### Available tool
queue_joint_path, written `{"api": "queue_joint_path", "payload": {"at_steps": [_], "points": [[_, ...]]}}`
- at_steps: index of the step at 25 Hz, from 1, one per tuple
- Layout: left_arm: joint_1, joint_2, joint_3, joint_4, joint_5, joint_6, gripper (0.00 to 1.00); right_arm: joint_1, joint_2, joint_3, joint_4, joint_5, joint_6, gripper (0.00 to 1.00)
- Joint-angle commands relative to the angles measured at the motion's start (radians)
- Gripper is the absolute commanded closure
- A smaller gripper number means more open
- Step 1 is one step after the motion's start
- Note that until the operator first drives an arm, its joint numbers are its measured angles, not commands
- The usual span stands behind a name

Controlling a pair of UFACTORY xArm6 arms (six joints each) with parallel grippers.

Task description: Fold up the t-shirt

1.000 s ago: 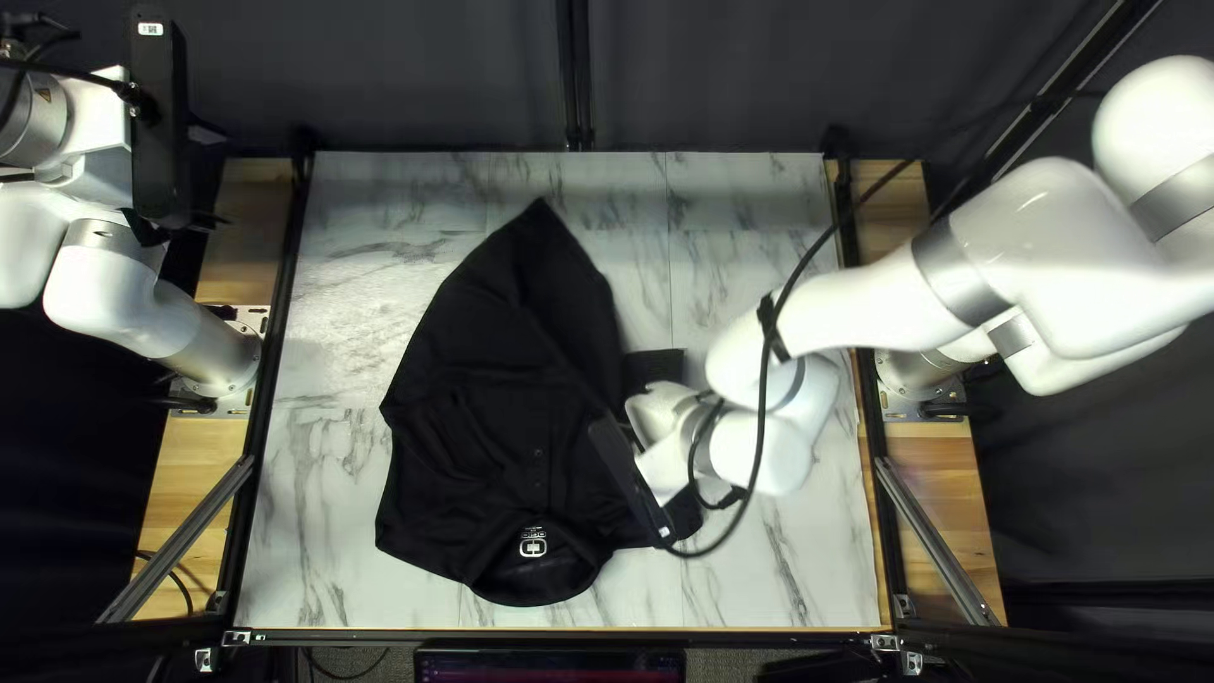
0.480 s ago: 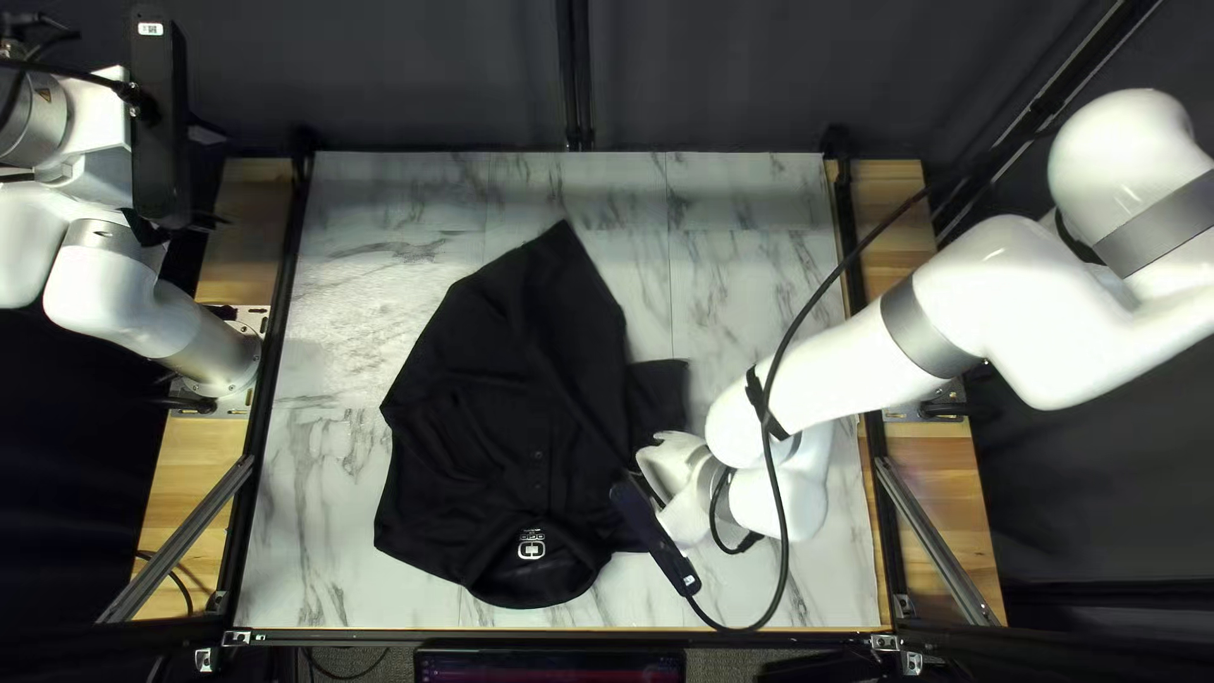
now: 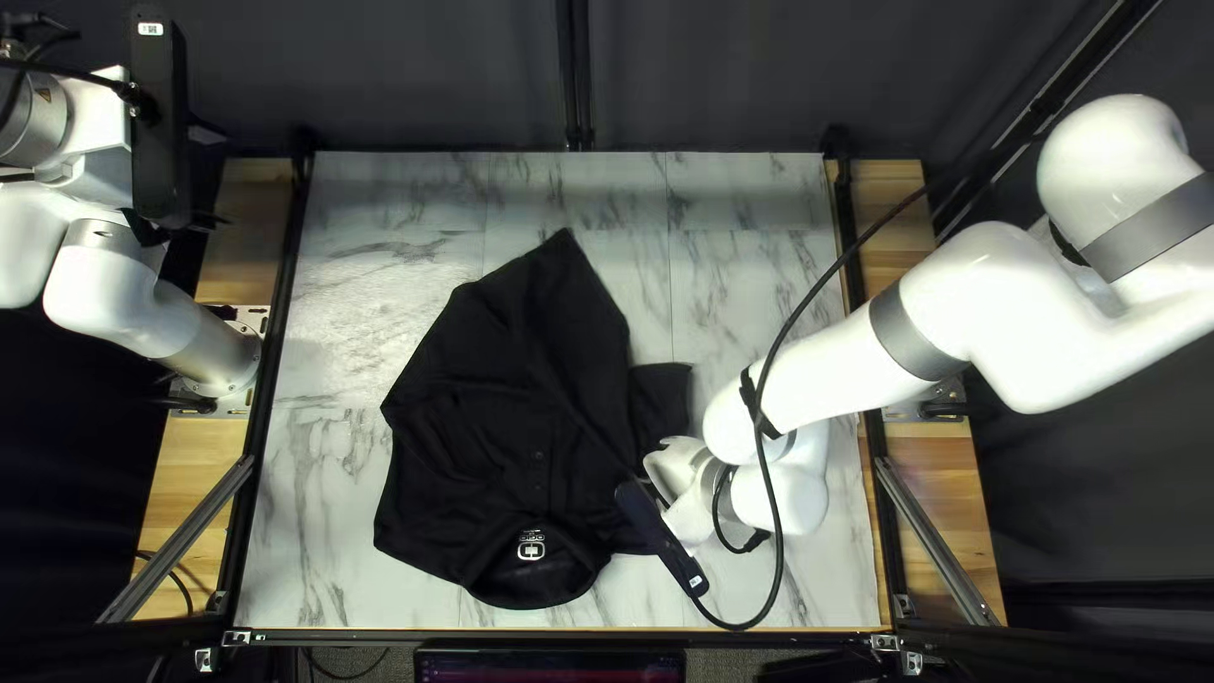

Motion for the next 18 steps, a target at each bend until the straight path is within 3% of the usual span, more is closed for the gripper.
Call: {"api": "queue_joint_path", "payload": {"at_steps": [1,7,12,15,18], "points": [[0.000,0.000,0.000,0.000,0.000,0.000,0.00,-0.010,-0.107,0.047,0.109,0.014,-0.117,0.00],[0.000,0.000,0.000,0.000,0.000,0.000,0.00,-0.056,-0.326,0.136,0.297,0.043,-0.350,0.00],[0.000,0.000,0.000,0.000,0.000,0.000,0.00,-0.224,-0.543,0.259,0.495,-0.040,-0.632,0.00],[0.000,0.000,0.000,0.000,0.000,0.000,0.00,-0.366,-0.661,0.353,0.653,-0.145,-0.823,0.00],[0.000,0.000,0.000,0.000,0.000,0.000,0.00,-0.484,-0.822,0.436,0.999,-0.160,-1.169,0.00]]}}
